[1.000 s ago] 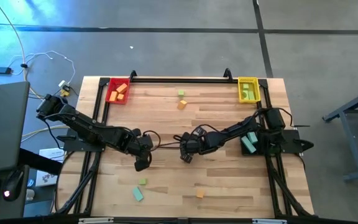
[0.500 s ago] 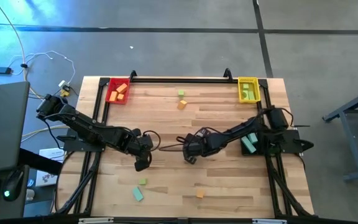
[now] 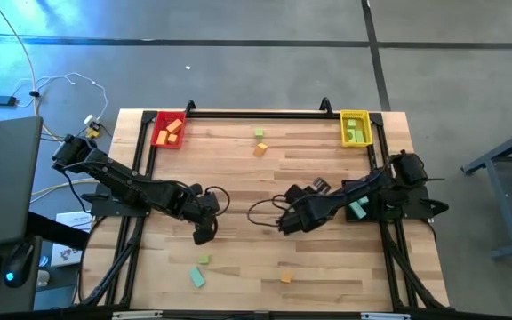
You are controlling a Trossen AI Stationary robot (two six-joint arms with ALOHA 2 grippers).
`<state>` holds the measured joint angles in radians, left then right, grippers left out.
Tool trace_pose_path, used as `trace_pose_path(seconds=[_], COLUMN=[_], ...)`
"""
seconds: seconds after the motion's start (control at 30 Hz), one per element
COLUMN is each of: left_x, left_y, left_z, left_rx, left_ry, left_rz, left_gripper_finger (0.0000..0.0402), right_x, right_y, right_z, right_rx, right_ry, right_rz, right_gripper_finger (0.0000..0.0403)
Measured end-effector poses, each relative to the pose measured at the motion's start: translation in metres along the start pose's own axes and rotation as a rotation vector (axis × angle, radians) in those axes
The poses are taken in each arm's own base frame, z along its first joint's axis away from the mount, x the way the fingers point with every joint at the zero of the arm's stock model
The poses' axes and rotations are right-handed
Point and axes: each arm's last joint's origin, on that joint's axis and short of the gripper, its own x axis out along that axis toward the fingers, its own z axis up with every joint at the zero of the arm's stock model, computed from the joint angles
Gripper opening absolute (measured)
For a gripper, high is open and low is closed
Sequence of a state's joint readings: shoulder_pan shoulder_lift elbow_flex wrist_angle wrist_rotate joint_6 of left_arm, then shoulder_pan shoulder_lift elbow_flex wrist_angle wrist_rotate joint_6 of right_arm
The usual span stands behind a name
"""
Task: Sort & place blocks by color
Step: Put the blue block into the black bin
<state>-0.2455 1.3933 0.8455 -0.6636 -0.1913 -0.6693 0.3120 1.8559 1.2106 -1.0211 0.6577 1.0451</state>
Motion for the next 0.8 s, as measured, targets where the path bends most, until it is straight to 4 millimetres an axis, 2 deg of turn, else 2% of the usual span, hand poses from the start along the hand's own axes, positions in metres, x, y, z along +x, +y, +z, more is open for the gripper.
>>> trace_pose_path(seconds=[0.27, 0.53, 0.8], left_x=[0.000, 0.000, -0.004], left_y=[-0.001, -0.004, -0.018], left_z=[0.001, 0.002, -0.007], left_rx=[-0.003, -0.003, 0.041], left_ry=[-0.015, -0.008, 0.023], left_rz=[-0.008, -0.059, -0.149], left_gripper_finger=[0.0175, 0.0175, 0.0175], right_x=[-0.024, -0.040, -0.029], right_y=[-0.028, -0.046, -0.055], right_z=[-0.017, -0.030, -0.049], right_rx=[0.092, 0.209, 0.279], right_ry=[0.004, 0.029, 0.131], right_rz=[-0.183, -0.323, -0.377], right_gripper_finger=[0.0094, 0.0094, 0.0094])
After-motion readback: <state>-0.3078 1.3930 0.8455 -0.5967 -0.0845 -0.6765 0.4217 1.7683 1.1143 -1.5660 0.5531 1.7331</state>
